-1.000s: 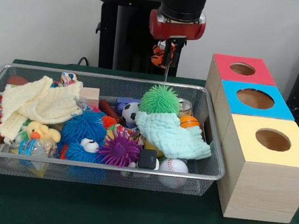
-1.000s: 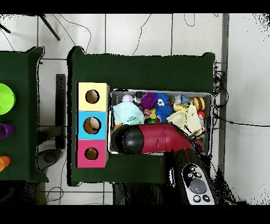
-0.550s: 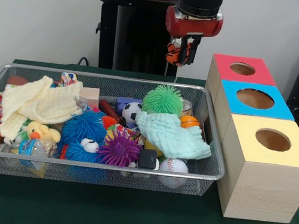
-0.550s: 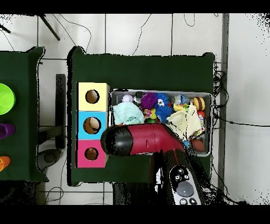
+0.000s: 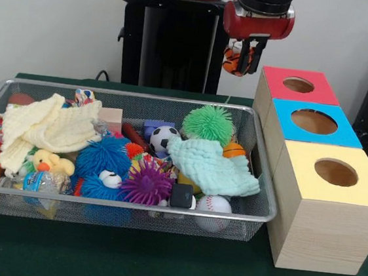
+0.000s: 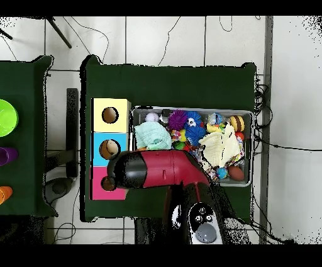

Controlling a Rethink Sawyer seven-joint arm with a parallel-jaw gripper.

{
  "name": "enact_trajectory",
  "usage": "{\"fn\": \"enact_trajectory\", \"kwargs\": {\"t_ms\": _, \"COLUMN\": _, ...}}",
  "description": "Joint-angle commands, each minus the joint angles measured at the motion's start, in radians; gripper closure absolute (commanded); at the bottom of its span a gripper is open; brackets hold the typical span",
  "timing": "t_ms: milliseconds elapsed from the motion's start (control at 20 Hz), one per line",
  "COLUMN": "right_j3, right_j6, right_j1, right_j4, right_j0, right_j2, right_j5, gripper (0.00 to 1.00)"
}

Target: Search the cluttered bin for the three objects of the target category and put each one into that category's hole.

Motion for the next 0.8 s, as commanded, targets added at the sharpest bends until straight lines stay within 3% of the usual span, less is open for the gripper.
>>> {"fn": "enact_trajectory", "kwargs": {"t_ms": 50, "right_j3": 0.045, "right_j6": 0.235, "right_j1": -0.016, "right_j4": 0.063, "right_j0": 0.028, "right_j2": -0.042, "right_j5": 0.112, "gripper": 1.00}}
{"fn": "enact_trajectory", "kwargs": {"t_ms": 800, "right_j3": 0.050, "right_j6": 0.250, "right_j1": 0.006, "right_j4": 0.147, "right_j0": 0.102, "right_j2": -0.101, "right_j5": 0.102, "gripper": 1.00}}
